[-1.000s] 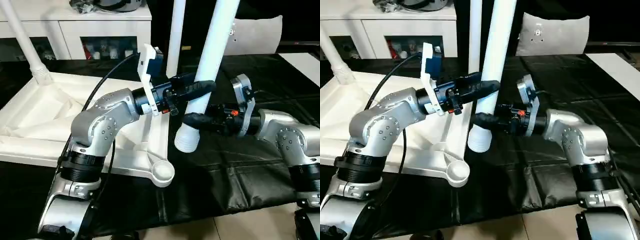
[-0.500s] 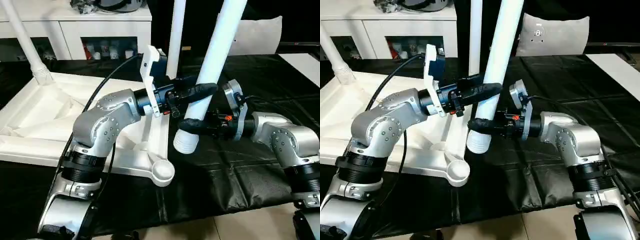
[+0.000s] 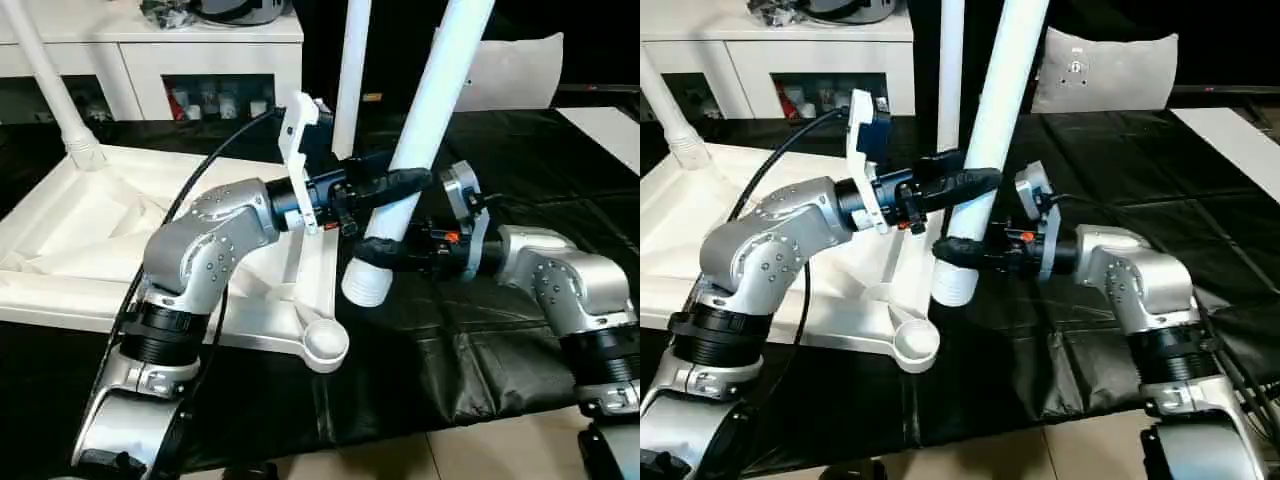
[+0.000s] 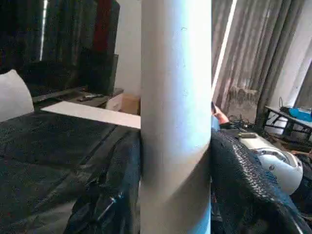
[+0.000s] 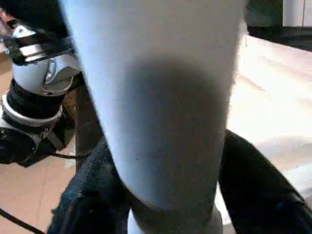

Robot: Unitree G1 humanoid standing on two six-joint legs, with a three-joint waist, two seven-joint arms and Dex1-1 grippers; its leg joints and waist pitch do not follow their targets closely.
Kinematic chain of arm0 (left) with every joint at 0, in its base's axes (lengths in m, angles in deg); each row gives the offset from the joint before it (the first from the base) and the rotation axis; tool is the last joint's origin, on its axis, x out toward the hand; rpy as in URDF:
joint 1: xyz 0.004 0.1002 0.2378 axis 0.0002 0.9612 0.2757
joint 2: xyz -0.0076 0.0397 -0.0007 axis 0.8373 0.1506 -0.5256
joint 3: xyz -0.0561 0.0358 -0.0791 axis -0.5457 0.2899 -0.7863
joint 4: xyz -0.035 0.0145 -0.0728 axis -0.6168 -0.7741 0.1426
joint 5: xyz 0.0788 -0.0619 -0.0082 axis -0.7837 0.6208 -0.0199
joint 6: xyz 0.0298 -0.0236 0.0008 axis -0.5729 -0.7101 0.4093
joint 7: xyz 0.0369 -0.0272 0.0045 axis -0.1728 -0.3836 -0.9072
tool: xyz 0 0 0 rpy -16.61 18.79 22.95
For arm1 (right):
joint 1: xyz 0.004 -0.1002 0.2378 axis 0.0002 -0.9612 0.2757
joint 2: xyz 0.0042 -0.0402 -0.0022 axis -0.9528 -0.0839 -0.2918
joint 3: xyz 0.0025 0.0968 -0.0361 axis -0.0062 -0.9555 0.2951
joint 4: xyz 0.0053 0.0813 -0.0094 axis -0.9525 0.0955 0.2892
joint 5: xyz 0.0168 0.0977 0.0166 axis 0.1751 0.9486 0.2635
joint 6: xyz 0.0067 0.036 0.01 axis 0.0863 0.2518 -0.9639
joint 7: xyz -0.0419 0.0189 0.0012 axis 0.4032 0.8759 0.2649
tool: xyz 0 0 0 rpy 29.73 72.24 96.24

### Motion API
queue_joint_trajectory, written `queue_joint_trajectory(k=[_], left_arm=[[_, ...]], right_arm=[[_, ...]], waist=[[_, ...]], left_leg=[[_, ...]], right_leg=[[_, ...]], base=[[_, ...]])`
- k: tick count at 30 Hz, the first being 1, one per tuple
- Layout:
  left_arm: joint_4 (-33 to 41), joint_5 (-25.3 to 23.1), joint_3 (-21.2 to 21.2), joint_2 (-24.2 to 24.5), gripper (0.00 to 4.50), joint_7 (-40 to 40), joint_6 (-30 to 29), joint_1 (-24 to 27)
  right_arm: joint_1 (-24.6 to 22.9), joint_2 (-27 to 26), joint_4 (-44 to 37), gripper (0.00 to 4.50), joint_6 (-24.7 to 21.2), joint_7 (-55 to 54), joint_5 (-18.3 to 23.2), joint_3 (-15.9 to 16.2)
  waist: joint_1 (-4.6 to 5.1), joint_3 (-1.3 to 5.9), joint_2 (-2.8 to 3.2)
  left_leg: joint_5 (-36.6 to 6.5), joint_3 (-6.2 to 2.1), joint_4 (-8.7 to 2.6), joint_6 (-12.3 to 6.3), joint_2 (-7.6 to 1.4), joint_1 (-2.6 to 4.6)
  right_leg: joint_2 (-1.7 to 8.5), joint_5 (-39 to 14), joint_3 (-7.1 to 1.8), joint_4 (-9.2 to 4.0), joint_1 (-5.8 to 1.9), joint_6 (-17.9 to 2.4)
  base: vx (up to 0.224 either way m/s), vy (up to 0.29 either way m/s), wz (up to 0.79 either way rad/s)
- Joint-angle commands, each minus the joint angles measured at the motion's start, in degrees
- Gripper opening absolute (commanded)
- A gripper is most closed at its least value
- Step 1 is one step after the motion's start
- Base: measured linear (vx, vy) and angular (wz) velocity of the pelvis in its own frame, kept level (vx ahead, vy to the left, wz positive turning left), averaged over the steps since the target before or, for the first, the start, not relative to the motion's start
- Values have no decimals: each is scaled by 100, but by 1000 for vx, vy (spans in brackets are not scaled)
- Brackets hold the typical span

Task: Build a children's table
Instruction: Pick table leg

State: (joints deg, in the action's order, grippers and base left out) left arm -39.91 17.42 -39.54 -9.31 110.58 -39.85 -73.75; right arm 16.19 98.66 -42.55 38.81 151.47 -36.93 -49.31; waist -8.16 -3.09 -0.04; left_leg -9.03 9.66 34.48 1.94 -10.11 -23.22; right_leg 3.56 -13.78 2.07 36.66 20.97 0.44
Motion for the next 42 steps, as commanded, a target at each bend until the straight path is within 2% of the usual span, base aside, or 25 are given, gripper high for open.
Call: queue_joint_trajectory(k=[1, 8, 9, 13, 15, 23, 25, 26, 29, 30, 31, 34, 37, 41, 42], left_arm=[[102, -25, 73, -1, 182, 68, 76, -7], [92, -12, 58, -7, 181, 77, 79, -25], [90, -20, 58, -6, 181, 83, 79, -27], [106, -28, 69, 3, 181, 103, 62, -20], [109, -41, 79, 13, 181, 116, 56, -15], [151, -48, 135, 57, 181, 157, -30, -7], [262, 151, 127, 35, 237, 194, -280, 11], [311, 226, 123, 25, 251, 231, -341, 17], [474, 443, 96, -54, 257, 260, -511, 48], [541, 488, 110, -95, 287, 257, -532, 69], [584, 517, 134, -116, 296, 265, -552, 88], [751, 570, 260, -194, 305, 275, -577, 184], [845, 641, 336, -330, 340, 224, -626, 280], [932, 595, 390, -409, 341, 138, -675, 353], [956, 615, 367, -469, 341, 80, -671, 388]], right_arm=[[97, 33, -25, 297, -47, -35, -8, -69], [61, 65, -95, 310, -71, 97, -5, -14], [64, 65, -89, 283, -81, 105, 0, -13], [83, 49, -55, 270, -94, 128, 21, -26], [84, 48, -37, 232, -87, 122, 9, -29], [59, -3, -1, 200, -18, -65, -94, -82], [34, -97, -32, 198, -34, -180, -71, -132], [38, -117, -12, 198, -26, -219, -91, -127], [25, -220, 51, 198, 65, -303, -83, -184], [12, -261, 55, 197, 69, -343, -58, -216], [1, -280, 44, 196, 87, -354, -56, -220], [-42, -311, 2, 196, 73, -353, -34, -210], [-130, -338, -87, 196, 65, -366, -2, -219], [-199, -376, -137, 196, 75, -406, -21, -229], [-232, -414, -155, 196, 117, -474, -28, -260]], waist=[[20, 420, -29], [21, 415, -33], [19, 415, -31], [17, 416, -23], [20, 418, -24], [23, 416, -16], [26, 419, -18], [23, 418, 1], [25, 419, -5], [19, 415, 15], [22, 412, 9], [20, 407, 13], [19, 403, 18], [27, 402, 25], [27, 401, 44]], left_leg=[[-684, -72, -354, -59, -295, 196], [-710, -71, -355, -60, -294, 193], [-718, -71, -357, -59, -294, 197], [-734, -75, -357, -52, -297, 195], [-715, -76, -358, -49, -298, 195], [-739, -77, -362, -34, -298, 200], [-734, -73, -358, -26, -294, 202], [-737, -77, -361, -18, -290, 197], [-760, -75, -362, -7, -295, 199], [-792, -77, -365, -3, -294, 202], [-816, -80, -372, 5, -301, 207], [-895, -85, -388, 54, -309, 206], [-939, -85, -391, 70, -307, 206], [-981, -90, -395, 91, -299, 196], [-1007, -93, -394, 105, -302, 203]], right_leg=[[448, 244, -190, -378, -197, -1466], [451, 206, -193, -385, -199, -1454], [449, 184, -193, -387, -196, -1450], [454, 181, -193, -385, -199, -1448], [448, 219, -191, -380, -197, -1453], [449, 201, -192, -380, -190, -1451], [446, 237, -190, -374, -189, -1471], [450, 221, -188, -371, -186, -1487], [451, 249, -189, -370, -185, -1515], [448, 219, -191, -377, -180, -1506], [447, 198, -191, -383, -179, -1497], [446, 138, -191, -389, -185, -1456], [451, 134, -198, -404, -187, -1423], [446, 75, -198, -411, -192, -1390], [449, 55, -201, -414, -185, -1389]], base=[[0, 0, 0], [0, 0, 0], [0, 0, 0], [0, 0, 0], [0, 0, 0], [0, 0, 0], [0, 0, 0], [0, 0, 0], [0, 0, 0], [0, 0, 0], [0, 0, 0], [0, 0, 0], [0, 0, 0], [0, 0, 0], [0, 0, 0]])
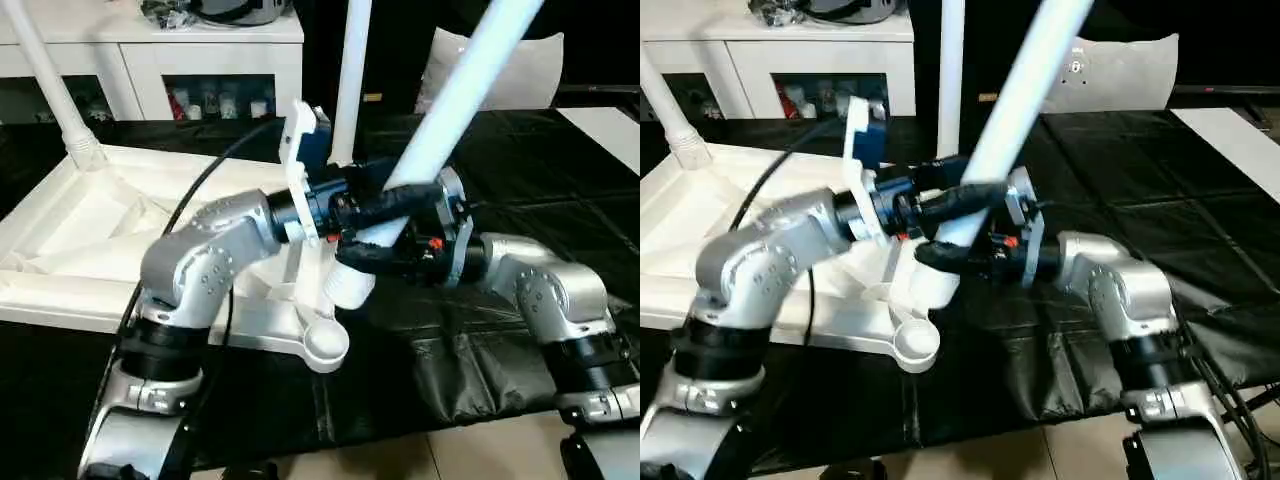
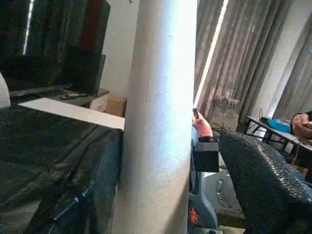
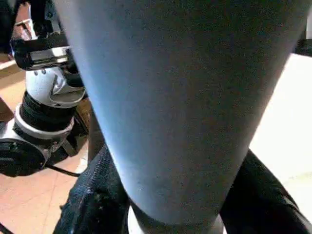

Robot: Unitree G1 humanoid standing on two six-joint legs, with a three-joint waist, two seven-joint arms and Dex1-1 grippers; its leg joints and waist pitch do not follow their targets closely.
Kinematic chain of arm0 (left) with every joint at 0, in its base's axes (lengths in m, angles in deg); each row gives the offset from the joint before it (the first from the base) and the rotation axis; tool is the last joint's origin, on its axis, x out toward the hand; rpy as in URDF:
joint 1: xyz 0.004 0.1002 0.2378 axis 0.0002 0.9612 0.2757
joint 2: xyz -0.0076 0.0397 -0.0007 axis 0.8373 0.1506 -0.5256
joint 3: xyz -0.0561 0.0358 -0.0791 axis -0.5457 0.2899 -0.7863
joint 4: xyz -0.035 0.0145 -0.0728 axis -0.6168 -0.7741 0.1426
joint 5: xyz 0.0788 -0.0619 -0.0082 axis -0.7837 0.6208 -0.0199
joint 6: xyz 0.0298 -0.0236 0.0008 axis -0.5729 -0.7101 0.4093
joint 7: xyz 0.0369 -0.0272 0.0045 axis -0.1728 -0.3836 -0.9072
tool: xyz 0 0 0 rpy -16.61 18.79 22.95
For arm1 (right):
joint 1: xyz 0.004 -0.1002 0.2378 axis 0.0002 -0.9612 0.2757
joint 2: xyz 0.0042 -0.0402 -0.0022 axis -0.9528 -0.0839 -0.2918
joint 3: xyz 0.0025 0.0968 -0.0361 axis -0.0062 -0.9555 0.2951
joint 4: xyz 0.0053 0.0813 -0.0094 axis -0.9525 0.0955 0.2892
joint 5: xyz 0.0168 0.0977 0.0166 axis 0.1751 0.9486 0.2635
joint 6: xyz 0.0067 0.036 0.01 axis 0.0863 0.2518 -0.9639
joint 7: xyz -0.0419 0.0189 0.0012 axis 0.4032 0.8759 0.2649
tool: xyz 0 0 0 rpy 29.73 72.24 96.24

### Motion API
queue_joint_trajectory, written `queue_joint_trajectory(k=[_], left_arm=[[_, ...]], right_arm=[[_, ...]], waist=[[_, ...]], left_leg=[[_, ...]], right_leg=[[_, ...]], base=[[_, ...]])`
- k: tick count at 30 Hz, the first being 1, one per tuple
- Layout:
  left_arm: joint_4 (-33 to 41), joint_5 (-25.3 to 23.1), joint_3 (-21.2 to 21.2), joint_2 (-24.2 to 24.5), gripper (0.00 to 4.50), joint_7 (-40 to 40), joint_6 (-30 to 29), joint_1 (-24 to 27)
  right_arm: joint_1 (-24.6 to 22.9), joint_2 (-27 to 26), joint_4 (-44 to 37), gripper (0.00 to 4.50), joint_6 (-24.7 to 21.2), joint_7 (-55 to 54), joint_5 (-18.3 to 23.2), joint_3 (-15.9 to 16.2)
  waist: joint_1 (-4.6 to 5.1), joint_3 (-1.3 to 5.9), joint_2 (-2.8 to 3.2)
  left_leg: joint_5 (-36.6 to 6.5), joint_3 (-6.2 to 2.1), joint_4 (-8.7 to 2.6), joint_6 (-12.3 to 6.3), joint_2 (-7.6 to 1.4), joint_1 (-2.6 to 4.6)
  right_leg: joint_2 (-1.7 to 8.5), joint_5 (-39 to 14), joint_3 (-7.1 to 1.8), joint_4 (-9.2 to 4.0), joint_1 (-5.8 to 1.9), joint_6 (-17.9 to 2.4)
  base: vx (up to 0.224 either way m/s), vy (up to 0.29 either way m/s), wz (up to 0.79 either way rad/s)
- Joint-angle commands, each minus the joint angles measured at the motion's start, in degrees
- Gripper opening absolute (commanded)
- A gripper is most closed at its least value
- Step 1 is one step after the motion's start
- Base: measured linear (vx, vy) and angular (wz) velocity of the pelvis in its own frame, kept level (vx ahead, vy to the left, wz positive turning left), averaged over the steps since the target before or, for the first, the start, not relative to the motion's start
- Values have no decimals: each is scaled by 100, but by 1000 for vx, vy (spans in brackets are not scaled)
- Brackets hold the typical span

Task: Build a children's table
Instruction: Pick table leg

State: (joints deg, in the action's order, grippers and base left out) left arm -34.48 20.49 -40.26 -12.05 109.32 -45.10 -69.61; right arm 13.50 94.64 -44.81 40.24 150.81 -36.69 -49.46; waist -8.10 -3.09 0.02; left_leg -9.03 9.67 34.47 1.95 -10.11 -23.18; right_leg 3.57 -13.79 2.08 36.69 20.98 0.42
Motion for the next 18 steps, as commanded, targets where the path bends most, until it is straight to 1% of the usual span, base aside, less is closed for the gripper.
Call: queue_joint_trajectory(k=[1, 3, 5, 6, 8, 9, 11, 12, 13, 14, 15, 17, 18], left_arm=[[426, 328, 416, -235, 341, 170, -141, -3], [396, 389, 259, -410, 341, -29, -126, 31], [397, 481, 150, -492, 341, -86, -136, 51], [377, 523, 20, -565, 341, -225, -134, 67], [370, 534, -51, -604, 341, -319, -138, 80], [342, 343, -162, -554, 341, -480, 57, 164], [405, 215, -251, -473, 341, -622, 168, 309], [483, 208, -299, -401, 341, -650, 156, 420], [531, 203, -326, -370, 341, -665, 142, 481], [684, 229, -384, -249, 341, -665, 44, 668], [879, 210, -437, -81, 341, -688, -43, 913], [1087, 54, -493, 121, 341, -766, -4, 1219], [1097, 36, -501, 134, 341, -780, 2, 1242]], right_arm=[[15, -38, 60, 196, 7, -454, -56, -266], [-76, -129, -30, 196, 86, -616, -33, -352], [-135, -201, -86, 196, 125, -729, 1, -425], [-186, -257, -134, 196, 105, -928, -1, -498], [-216, -280, -165, 196, 77, -1037, -5, -533], [-373, -295, -355, 196, -2, -1288, -38, -587], [-593, -251, -643, 196, -47, -1366, -56, -583], [-726, -238, -809, 195, -69, -1411, -46, -599], [-799, -234, -900, 193, -81, -1441, -39, -610], [-982, -253, -1109, 193, -63, -1552, -30, -673], [-1197, -299, -1342, 191, -43, -1751, -21, -787], [-1457, -345, -1619, 190, -40, -2033, -36, -925], [-1477, -348, -1640, 190, -33, -2059, -47, -932]], waist=[[24, 399, 32], [23, 400, 34], [17, 404, 24], [15, 404, 46], [26, 401, 32], [13, 387, 40], [12, 395, 47], [7, 397, 58], [9, 403, 52], [3, 403, 64], [29, 389, 27], [42, 380, 36], [44, 378, 47]], left_leg=[[-1018, -92, -396, 114, -304, 200], [-1023, -95, -398, 131, -306, 200], [-998, -94, -395, 112, -300, 198], [-965, -97, -397, 115, -302, 190], [-1002, -99, -405, 112, -299, 197], [-1025, -108, -415, 130, -309, 198], [-1049, -108, -420, 170, -312, 203], [-1049, -108, -422, 176, -311, 205], [-1015, -109, -424, 185, -313, 203], [-1019, -111, -426, 194, -302, 199], [-1047, -106, -439, 171, -309, 190], [-1043, -108, -457, 156, -301, 181], [-1106, -106, -460, 171, -300, 190]], right_leg=[[447, 47, -203, -423, -186, -1384], [449, 81, -202, -422, -189, -1391], [444, 126, -201, -417, -191, -1391], [447, 181, -202, -413, -191, -1381], [438, 148, -197, -422, -187, -1380], [446, 63, -205, -444, -189, -1324], [445, 20, -207, -442, -188, -1262], [441, 33, -207, -441, -187, -1247], [433, 110, -204, -432, -189, -1221], [425, 117, -201, -433, -185, -1164], [429, 102, -206, -442, -186, -1139], [423, -17, -210, -455, -176, -1056], [420, -130, -210, -465, -166, -1028]], base=[[0, 0, 0], [0, 0, 0], [0, 0, 0], [0, 0, 0], [0, 0, 0], [0, 0, 0], [0, 0, 0], [0, 0, 0], [0, 0, 0], [0, 0, 0], [0, 0, 0], [0, 0, 0], [0, 0, 0]])
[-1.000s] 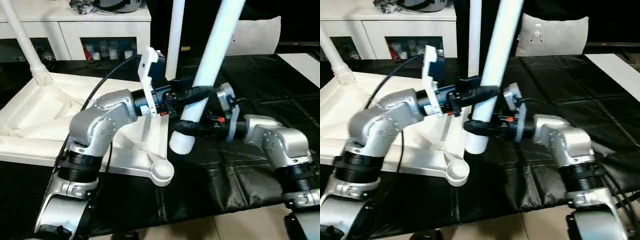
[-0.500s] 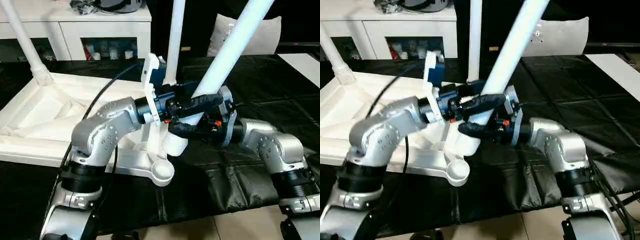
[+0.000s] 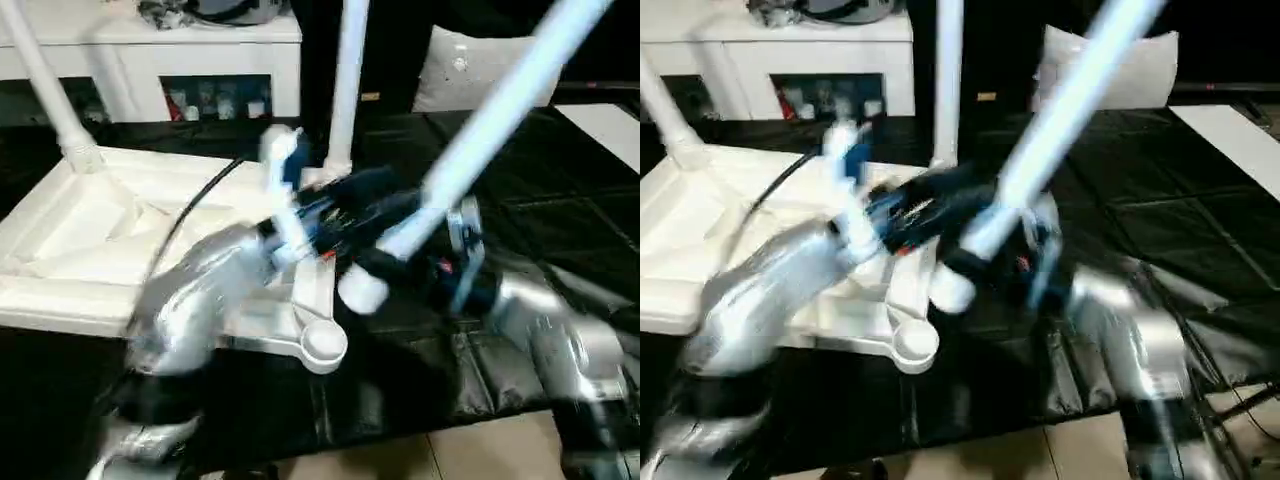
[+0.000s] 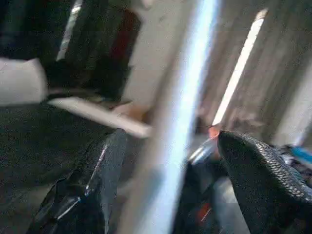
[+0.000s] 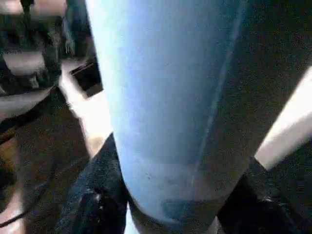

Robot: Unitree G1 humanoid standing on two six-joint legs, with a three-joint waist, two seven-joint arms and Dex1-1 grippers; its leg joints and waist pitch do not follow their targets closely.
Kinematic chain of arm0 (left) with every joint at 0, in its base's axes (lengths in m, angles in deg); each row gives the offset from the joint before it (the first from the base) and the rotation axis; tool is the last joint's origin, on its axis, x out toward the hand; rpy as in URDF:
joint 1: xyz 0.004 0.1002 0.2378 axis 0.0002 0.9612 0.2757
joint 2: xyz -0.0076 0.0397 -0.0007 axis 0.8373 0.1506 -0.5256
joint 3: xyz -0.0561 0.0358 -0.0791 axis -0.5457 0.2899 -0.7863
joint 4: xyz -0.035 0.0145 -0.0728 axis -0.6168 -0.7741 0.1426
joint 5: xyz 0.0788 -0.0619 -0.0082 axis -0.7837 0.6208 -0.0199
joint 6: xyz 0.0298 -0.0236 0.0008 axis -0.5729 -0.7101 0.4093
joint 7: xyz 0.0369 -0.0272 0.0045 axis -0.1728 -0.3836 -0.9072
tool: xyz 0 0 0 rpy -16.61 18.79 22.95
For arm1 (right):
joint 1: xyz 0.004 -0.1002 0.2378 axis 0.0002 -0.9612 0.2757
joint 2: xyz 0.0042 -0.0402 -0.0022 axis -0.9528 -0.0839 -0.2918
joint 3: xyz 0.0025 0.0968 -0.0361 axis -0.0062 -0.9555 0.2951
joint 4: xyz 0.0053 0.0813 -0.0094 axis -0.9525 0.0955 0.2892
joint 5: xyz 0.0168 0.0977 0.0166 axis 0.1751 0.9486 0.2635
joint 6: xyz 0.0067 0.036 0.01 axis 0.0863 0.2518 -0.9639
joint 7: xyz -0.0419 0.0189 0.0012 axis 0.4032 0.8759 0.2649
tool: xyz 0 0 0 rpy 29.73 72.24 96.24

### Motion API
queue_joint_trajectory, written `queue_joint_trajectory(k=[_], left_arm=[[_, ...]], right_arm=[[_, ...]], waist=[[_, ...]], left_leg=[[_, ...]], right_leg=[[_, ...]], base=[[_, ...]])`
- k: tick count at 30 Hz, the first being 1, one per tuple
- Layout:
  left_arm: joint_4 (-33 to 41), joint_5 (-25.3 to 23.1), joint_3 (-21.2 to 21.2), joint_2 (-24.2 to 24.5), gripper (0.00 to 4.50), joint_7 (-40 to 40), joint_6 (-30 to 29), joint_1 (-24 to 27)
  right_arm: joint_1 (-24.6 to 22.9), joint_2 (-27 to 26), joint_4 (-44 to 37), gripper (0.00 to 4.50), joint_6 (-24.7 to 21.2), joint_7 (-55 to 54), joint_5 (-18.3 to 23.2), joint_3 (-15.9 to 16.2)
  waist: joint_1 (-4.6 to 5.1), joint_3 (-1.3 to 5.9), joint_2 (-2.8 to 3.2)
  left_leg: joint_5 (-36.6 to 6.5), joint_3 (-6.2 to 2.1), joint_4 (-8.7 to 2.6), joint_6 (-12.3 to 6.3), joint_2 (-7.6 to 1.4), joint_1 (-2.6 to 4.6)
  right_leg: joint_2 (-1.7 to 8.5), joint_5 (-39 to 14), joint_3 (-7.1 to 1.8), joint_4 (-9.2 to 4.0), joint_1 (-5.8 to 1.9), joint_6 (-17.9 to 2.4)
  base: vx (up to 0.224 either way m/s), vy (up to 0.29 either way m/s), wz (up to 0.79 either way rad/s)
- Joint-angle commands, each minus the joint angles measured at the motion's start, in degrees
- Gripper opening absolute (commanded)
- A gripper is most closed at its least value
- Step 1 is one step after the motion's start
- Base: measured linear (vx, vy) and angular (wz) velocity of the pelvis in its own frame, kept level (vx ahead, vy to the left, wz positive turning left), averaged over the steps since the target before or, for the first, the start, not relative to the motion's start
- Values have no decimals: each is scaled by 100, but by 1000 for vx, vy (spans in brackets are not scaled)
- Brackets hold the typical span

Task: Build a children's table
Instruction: Pick table leg

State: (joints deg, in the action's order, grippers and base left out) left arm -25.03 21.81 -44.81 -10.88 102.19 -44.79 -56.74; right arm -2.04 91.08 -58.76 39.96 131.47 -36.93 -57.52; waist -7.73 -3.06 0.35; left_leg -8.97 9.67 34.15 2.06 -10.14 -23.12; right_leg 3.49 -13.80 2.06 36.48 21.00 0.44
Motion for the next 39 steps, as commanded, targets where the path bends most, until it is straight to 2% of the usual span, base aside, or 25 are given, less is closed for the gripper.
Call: queue_joint_trajectory(k=[1, 4, 7, 12, 13, 14, 15, 16, 18, 19, 20, 21, 22, 24, 25, 26, 27, 28, 29, 30, 32, 34, 36, 38, 39], left_arm=[[196, -173, -80, 75, 341, -131, -4, 54], [201, -657, -243, 239, 341, -635, 239, 392], [22, -1595, -292, 377, 341, -1406, 866, 679], [5, -2309, -308, 116, 341, -2538, 1154, 1073], [11, -2319, -299, 114, 341, -2544, 1157, 1084], [59, -2506, -141, 88, 341, -2655, 1210, 1248], [14, -2554, -116, 47, 341, -2718, 1242, 1300], [-66, -2572, -148, -6, 341, -2811, 1240, 1313], [-161, -2624, -180, -12, 341, -2893, 1249, 1280], [-201, -2683, -163, 10, 341, -2923, 1281, 1269], [-217, -2710, -153, -4, 341, -2948, 1322, 1277], [-186, -2700, -138, -34, 341, -2935, 1365, 1309], [-165, -2708, -126, -58, 341, -2932, 1398, 1331], [-124, -2804, -130, -85, 341, -3025, 1484, 1373], [-118, -2828, -137, -83, 341, -3061, 1492, 1383], [-115, -2837, -140, -83, 341, -3076, 1494, 1387], [-92, -2866, -151, -60, 341, -3083, 1545, 1399], [-80, -2865, -152, -51, 341, -3073, 1550, 1405], [-76, -2864, -152, -47, 341, -3069, 1552, 1408], [-39, -2860, -146, -27, 341, -3043, 1559, 1435], [-3, -2853, -136, -17, 341, -3025, 1577, 1466], [35, -2821, -115, 8, 341, -2964, 1598, 1501], [74, -2880, -64, 53, 341, -2918, 1612, 1540], [108, -2923, -28, 94, 341, -2874, 1626, 1573], [153, -2928, 14, 144, 341, -2817, 1632, 1607]], right_arm=[[-14, -6, -340, 190, 26, -243, -71, -155], [-263, -125, -564, 190, 373, -1174, -738, -171], [-346, -601, -705, 190, 416, -2237, -954, -427], [-614, -1062, -867, 190, 608, -2985, -1266, -348], [-624, -1067, -871, 190, 618, -2988, -1275, -337], [-768, -1150, -919, 190, 769, -3092, -1451, -176], [-824, -1187, -914, 190, 821, -3142, -1532, -105], [-861, -1224, -904, 190, 867, -3190, -1592, -67], [-864, -1255, -906, 190, 839, -3224, -1554, -93], [-862, -1255, -910, 190, 821, -3247, -1536, -102], [-859, -1236, -904, 190, 810, -3298, -1565, -106], [-859, -1187, -881, 190, 841, -3331, -1630, -116], [-863, -1170, -871, 190, 865, -3353, -1665, -120], [-869, -1186, -845, 190, 830, -3396, -1616, -203], [-879, -1191, -844, 190, 806, -3400, -1601, -212], [-886, -1192, -845, 190, 797, -3399, -1599, -211], [-913, -1343, -847, 190, 687, -3425, -1356, -369], [-920, -1341, -857, 190, 686, -3419, -1361, -364], [-923, -1340, -860, 190, 685, -3416, -1363, -361], [-951, -1335, -902, 190, 791, -3399, -1401, -331], [-980, -1334, -933, 190, 994, -3354, -1423, -302], [-1000, -1288, -960, 190, 1133, -3295, -1458, -250], [-965, -1243, -910, 190, 1445, -3483, -1763, -211], [-935, -1194, -867, 190, 1429, -3687, -1986, -198], [-954, -1110, -882, 190, 1107, -3525, -1829, -203]], waist=[[25, 362, 29], [49, 320, 31], [114, 331, 31], [138, 352, 35], [195, 324, 10], [127, 440, 124], [243, 417, 108], [261, 429, 181], [290, 393, 235], [301, 389, 248], [296, 337, 290], [328, 301, 265], [300, 291, 261], [223, 235, 180], [204, 223, 145], [189, 208, 92], [234, 223, 140], [267, 182, 236], [280, 206, 350], [304, 242, 338], [289, 290, 280], [274, 331, 261], [281, 354, 246], [282, 367, 237], [279, 357, 212]], left_leg=[[-1258, -103, -435, 199, -292, 199], [-1614, -109, -483, 393, -299, 226], [-1732, -137, -509, 485, -286, 224], [-1517, -146, -513, 474, -306, 199], [-1272, -384, -640, -196, -77, -225], [-1113, -440, -500, -621, -40, -5], [-533, -549, -432, -1134, 7, -152], [-47, -650, -425, -1460, 30, -101], [-28, -892, -478, -1758, 95, -66], [-74, -975, -513, -1771, 120, -61], [-473, -1083, -616, -1617, 157, -23], [-1017, -1213, -719, -1280, 237, -81], [-1297, -1242, -741, -1060, 301, -131], [-2292, -1172, -683, -114, 494, -350], [-2438, -1145, -586, 49, 492, -350], [-2422, -1106, -279, 131, 412, -340], [-2170, -1000, -236, 242, -47, 4], [-2242, -1000, -455, 327, -96, -98], [-3219, -1033, -691, 662, -159, 17], [-4002, -1088, -779, 992, -150, 62], [-3839, -1026, -738, 1101, -101, 56], [-2905, -934, -677, 851, -73, -43], [-2036, -837, -613, 585, -75, -46], [-1785, -778, -585, 476, -88, -40], [-1627, -705, -567, 315, -99, -29]], right_leg=[[431, -426, -213, -477, -145, -994], [429, -1125, -228, -544, -98, -790], [423, -1289, -238, -563, -73, -570], [408, -619, -228, -515, -91, -613], [500, -326, 133, -487, -388, -606], [514, -204, 245, -551, -270, -763], [543, 334, 330, -497, -402, -1131], [411, 543, 429, -414, -364, -1346], [307, 131, 502, -315, -381, -1500], [289, -37, 511, -290, -402, -1507], [249, -465, 531, -258, -391, -1500], [259, -829, 515, -246, -463, -1428], [320, -976, 490, -295, -499, -1375], [747, -1931, 428, -615, -625, -1165], [890, -2341, 404, -732, -630, -1101], [1199, -2955, 405, -970, -668, -1055], [1064, -2679, 257, -884, -489, -1087], [877, -2464, 330, -764, -556, -1017], [516, -2051, 369, -527, -434, -708], [487, -1517, 303, -415, -424, -602], [617, -942, 200, -474, -376, -641], [670, -415, 182, -498, -445, -604], [659, 191, 174, -477, -445, -554], [661, 335, 165, -468, -440, -551], [659, 301, 142, -484, -429, -590]], base=[[0, 0, 0], [0, 0, 0], [0, 0, 0], [0, 0, 0], [13, -5, 21], [26, -9, 50], [26, -9, 50], [36, 4, 55], [15, -4, 49], [-2, -13, 42], [-25, -7, 42], [-25, -7, 42], [-45, -5, 45], [-67, -11, 43], [-56, -11, 45], [-29, 11, 34], [-29, 11, 34], [0, 0, 0], [0, 0, 0], [0, 0, 0], [0, 0, 0], [11, 8, -9], [13, 7, -12], [0, 0, 0], [0, 0, 0]])
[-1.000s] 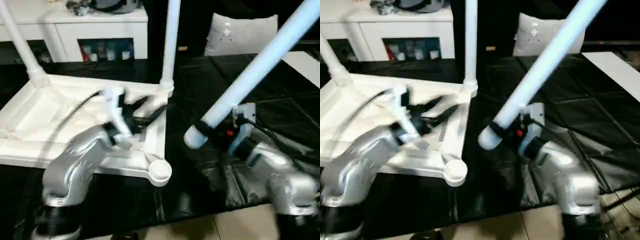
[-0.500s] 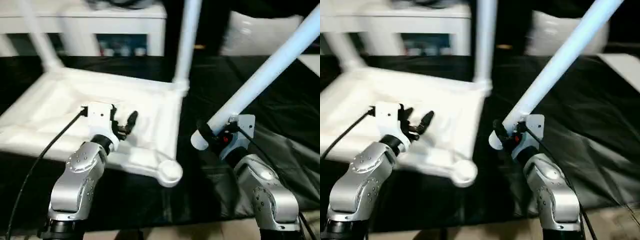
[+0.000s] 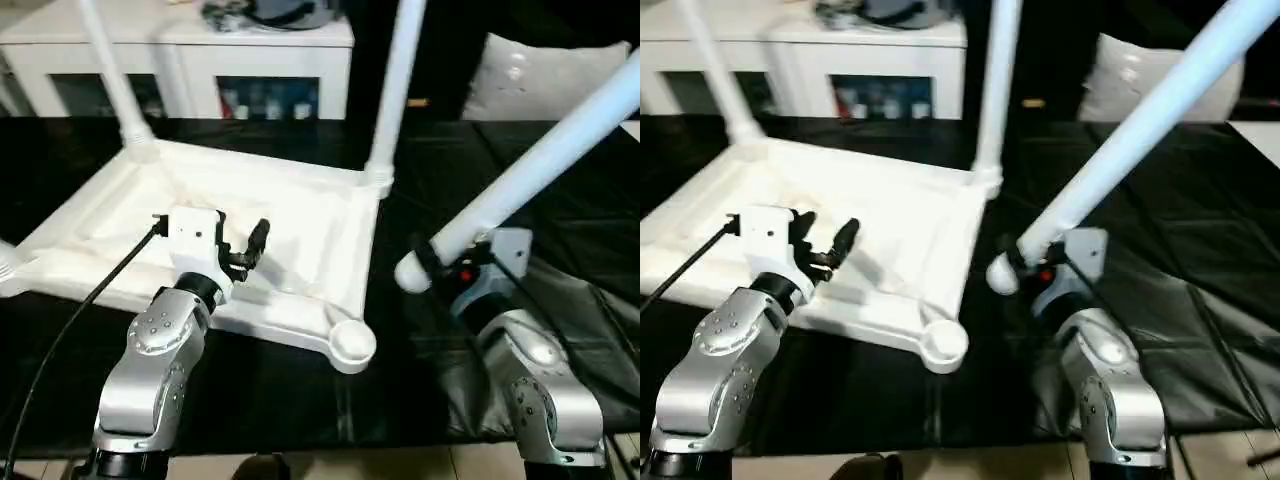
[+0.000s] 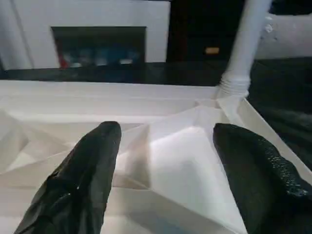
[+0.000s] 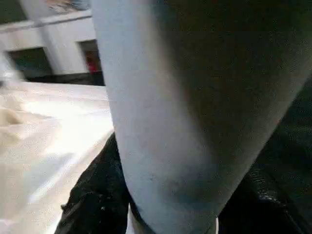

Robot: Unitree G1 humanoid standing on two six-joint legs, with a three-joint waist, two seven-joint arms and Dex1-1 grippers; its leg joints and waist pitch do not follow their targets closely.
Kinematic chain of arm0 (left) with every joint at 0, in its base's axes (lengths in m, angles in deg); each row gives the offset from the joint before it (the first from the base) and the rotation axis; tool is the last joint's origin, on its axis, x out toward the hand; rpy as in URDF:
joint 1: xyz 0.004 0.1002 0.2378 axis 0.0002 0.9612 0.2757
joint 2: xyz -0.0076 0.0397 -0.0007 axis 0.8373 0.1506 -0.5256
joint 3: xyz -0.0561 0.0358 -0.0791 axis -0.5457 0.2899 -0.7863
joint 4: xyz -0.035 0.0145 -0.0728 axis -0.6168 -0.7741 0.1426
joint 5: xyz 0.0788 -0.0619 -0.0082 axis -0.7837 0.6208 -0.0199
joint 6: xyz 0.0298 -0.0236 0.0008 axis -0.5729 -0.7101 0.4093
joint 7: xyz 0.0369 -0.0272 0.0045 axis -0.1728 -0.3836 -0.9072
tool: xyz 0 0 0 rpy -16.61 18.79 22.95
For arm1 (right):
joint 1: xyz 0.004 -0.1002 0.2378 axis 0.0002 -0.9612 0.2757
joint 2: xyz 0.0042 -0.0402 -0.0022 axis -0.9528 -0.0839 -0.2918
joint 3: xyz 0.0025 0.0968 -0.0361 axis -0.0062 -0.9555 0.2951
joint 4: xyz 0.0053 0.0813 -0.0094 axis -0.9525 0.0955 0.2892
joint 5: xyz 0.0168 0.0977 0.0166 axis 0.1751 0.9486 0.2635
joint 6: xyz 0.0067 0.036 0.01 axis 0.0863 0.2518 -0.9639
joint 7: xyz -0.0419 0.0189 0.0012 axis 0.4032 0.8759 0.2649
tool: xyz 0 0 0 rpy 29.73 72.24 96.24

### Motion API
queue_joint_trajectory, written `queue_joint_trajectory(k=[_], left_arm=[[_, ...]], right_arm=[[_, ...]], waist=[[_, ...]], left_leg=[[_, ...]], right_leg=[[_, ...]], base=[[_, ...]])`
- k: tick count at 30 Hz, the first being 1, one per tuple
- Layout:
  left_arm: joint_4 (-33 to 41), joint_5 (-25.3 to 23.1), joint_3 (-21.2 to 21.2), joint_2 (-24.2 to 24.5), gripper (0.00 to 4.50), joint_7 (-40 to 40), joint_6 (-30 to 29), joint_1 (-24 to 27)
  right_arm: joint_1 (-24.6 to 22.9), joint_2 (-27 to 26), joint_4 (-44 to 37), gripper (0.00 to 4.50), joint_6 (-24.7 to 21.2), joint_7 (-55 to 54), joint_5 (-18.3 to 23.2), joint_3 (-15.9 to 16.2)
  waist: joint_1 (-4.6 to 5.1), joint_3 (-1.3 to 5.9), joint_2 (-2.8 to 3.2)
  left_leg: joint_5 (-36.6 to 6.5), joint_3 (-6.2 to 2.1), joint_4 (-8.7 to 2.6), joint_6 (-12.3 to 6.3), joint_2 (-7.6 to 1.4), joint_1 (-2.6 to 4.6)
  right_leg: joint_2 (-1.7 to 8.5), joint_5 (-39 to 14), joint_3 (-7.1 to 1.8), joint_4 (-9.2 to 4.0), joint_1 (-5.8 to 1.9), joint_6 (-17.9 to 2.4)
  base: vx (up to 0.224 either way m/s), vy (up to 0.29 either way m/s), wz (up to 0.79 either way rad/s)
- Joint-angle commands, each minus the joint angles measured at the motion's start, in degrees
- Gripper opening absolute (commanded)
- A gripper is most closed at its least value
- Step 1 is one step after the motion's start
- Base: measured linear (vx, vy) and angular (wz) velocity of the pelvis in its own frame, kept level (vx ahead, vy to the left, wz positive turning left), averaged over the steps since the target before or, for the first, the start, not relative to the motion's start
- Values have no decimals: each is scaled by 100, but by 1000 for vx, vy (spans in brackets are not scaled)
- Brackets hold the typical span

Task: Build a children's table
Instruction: Pick table leg

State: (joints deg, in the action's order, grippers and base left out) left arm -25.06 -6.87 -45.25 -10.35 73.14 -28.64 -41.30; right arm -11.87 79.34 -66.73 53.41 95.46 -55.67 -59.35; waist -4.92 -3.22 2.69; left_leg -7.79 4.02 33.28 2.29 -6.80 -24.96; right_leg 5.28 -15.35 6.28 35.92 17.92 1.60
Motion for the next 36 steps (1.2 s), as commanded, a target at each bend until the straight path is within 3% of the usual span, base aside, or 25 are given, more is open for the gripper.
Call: queue_joint_trajectory(k=[1, 6, 10, 11, 12, 14, 15, 16, 17, 18, 19, 20, 21, 22, 23, 25, 26, 27, 28, 30, 32, 33, 34, 35, 36], left_arm=[[156, -60, 58, 91, 341, 88, 17, 63], [171, -118, 197, 165, 341, 179, 12, 75], [165, -91, 208, 136, 341, 214, 1, 65], [170, -87, 216, 141, 341, 218, 2, 65], [178, -88, 230, 149, 341, 226, 3, 66], [191, -88, 253, 162, 341, 239, 6, 75], [196, -57, 251, 134, 341, 261, 51, 94], [196, -38, 246, 111, 341, 277, 79, 102], [203, -77, 279, 123, 341, 280, 33, 109], [204, -112, 305, 137, 341, 277, -9, 107], [199, -123, 320, 145, 341, 283, -22, 105], [191, -110, 320, 142, 341, 292, -17, 104], [191, -102, 359, 170, 341, 360, 51, 120], [197, -103, 376, 180, 341, 383, 70, 128], [202, -113, 390, 182, 341, 390, 97, 133], [191, -133, 402, 189, 341, 381, 68, 118], [190, -137, 404, 191, 341, 380, 61, 117], [187, -158, 425, 208, 341, 393, 61, 109], [186, -161, 433, 211, 341, 413, 83, 108], [180, -170, 452, 226, 341, 445, 93, 100], [150, -135, 433, 218, 341, 458, 75, 77], [124, -128, 428, 230, 341, 486, 88, 62], [112, -111, 427, 237, 341, 517, 95, 58], [94, -47, 427, 268, 341, 619, 107, 54], [91, 34, 412, 291, 341, 714, 120, 58]], right_arm=[[29, 63, -86, 190, -238, 75, 45, -21], [-209, 30, -214, 190, -180, 425, 408, 21], [-230, 109, -224, 190, -294, 425, 319, 181], [-246, 129, -255, 190, -311, 452, 306, 216], [-270, 132, -281, 190, -278, 467, 285, 238], [-308, 91, -309, 190, -220, 485, 306, 215], [-312, 85, -293, 190, -142, 488, 306, 183], [-309, 95, -278, 190, -93, 487, 313, 168], [-300, 122, -258, 190, -71, 483, 322, 159], [-288, 136, -239, 190, -58, 469, 323, 145], [-281, 143, -229, 190, -59, 459, 327, 137], [-270, 151, -220, 190, -66, 448, 327, 128], [-245, 177, -194, 190, -70, 453, 308, 126], [-238, 182, -182, 190, -69, 456, 303, 125], [-228, 185, -165, 190, -67, 459, 298, 122], [-216, 177, -149, 190, -94, 450, 295, 126], [-215, 176, -147, 190, -99, 448, 295, 128], [-208, 167, -137, 190, -118, 437, 286, 141], [-207, 164, -130, 190, -113, 432, 280, 151], [-201, 163, -116, 190, -100, 416, 263, 165], [-170, 178, -100, 190, -78, 370, 245, 157], [-149, 194, -89, 190, -54, 363, 231, 143], [-141, 201, -87, 190, -33, 365, 225, 136], [-127, 214, -85, 190, 0, 372, 216, 115], [-122, 218, -90, 190, 4, 382, 226, 94]], waist=[[-3, 374, -21], [-43, 268, -39], [18, 220, 12], [-114, 290, 56], [25, 290, -39], [37, 300, 8], [296, 479, 265], [481, 507, 175], [417, 542, 102], [290, 503, 25], [203, 502, -45], [203, 502, -45], [127, 486, -431], [48, 423, -379], [13, 437, -358], [51, 359, -233], [153, 296, -101], [283, 250, 2], [294, 247, 56], [271, 224, 59], [213, 213, -24], [196, 291, -167], [239, 341, -290], [-55, 291, -472], [-119, 275, -520]], left_leg=[[-1742, -131, -473, 233, -450, 160], [-3252, 147, -453, 163, -517, 332], [-3861, 149, -525, 258, -546, 521], [-3173, 107, -535, -289, -182, 11], [-2659, 42, -401, -584, -211, -34], [-2198, 39, -403, -806, -188, 36], [-1882, -306, -474, -1129, -524, 1045], [-1332, -691, -437, -1599, -759, 1286], [307, -807, -233, -2315, -943, 1286], [2336, -692, -75, -2531, -1008, 1040], [4218, -468, -22, -2236, -897, 775], [4218, -468, -22, -2236, -897, 775], [2452, -3, 297, -1365, -122, 280], [1191, 69, 267, -1079, -88, 185], [-251, 17, 85, -675, -253, 209], [-1364, -5, -163, -303, -435, 380], [-2475, -140, -387, 135, -636, 463], [-3765, -395, -614, 591, -908, 523], [-4353, -484, -726, 758, -1040, 564], [-5112, -621, -1164, 556, -1320, 448], [-5129, -518, -1211, 99, -1279, 389], [-4575, -373, -945, -305, -963, 417], [-3843, -181, -510, -394, -550, 368], [-1711, 346, 927, -548, 50, 286], [-577, 249, 987, -452, 78, -71]], right_leg=[[485, 415, -288, -424, -127, -728], [462, -2997, -369, -818, -175, -484], [310, -3230, -291, -890, -201, -349], [507, -3324, 6, -1034, -742, -53], [598, -3153, 63, -1147, -833, -157], [493, -2717, 180, -1187, -898, -224], [-150, -1444, 178, -559, -308, -296], [-240, -973, 86, -132, 28, -286], [-153, -640, -156, 190, 320, -104], [-5, -35, -423, 325, 512, 159], [136, 1001, -644, 174, 481, 385], [136, 1001, -644, 174, 481, 385], [482, 2696, -984, -265, 337, 257], [685, 2813, -1033, -318, 250, 182], [781, 2353, -944, -335, 76, -37], [420, 794, -727, -356, 186, -700], [158, -370, -613, -331, 214, -939], [-13, -925, -513, -220, 245, -773], [-59, -985, -442, -150, 262, -616], [-136, -562, -324, 459, 233, -363], [-103, -645, -435, 646, 265, -399], [26, -952, -675, 312, 207, -541], [213, -1200, -837, -253, 205, -987], [724, -3446, -945, -1044, 277, -1188], [568, -4204, -1101, -888, 163, -180]], base=[[0, 0, 0], [0, 0, 0], [17, 13, 1], [93, 53, 34], [93, 53, 34], [160, 46, 56], [194, 41, 57], [212, 26, 29], [139, 15, 10], [139, 15, 10], [77, 1, 12], [0, 0, 0], [0, 0, 0], [-28, -53, 11], [-42, -63, 7], [-59, -55, 8], [-89, -35, 1], [-89, -35, 1], [-92, -36, 0], [-93, -65, 6], [-82, -169, 12], [-77, -206, 13], [-77, -244, -1], [-88, -232, -12], [-88, -232, -12]])
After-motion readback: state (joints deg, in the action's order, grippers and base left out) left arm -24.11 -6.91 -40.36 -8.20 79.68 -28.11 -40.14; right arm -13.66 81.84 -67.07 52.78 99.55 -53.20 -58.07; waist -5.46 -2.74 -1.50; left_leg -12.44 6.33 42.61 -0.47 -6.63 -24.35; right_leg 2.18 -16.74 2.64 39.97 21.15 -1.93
